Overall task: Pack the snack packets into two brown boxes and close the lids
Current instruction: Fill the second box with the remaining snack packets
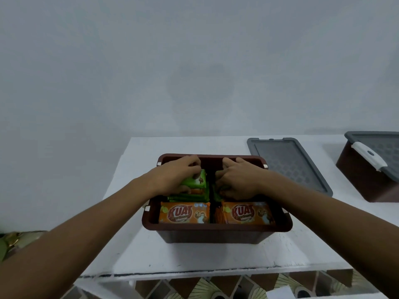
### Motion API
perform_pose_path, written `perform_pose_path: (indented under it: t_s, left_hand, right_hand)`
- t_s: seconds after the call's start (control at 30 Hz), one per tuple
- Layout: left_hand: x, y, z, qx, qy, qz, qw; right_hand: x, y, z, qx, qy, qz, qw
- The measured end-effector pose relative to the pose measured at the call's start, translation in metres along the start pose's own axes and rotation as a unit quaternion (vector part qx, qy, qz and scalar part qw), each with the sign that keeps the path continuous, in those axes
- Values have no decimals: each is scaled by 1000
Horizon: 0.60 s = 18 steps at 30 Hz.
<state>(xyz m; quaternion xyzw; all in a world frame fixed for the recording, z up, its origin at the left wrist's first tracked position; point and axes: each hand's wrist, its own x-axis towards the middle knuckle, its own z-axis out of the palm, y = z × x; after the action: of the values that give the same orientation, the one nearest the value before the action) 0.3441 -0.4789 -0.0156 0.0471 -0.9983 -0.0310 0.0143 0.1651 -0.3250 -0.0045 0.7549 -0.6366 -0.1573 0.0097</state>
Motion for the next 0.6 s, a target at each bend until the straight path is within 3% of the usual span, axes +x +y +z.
perform_pose_path:
  t_s: [0.2,0.6]
  left_hand:
    - [5,3,0,48,-25,-32,998]
    - [2,4,4,52,-18,-73,996]
  right_hand:
    - [-3,-8,8,-24,15,12,1000]
    - [10,-16,4,-15,-64,55,996]
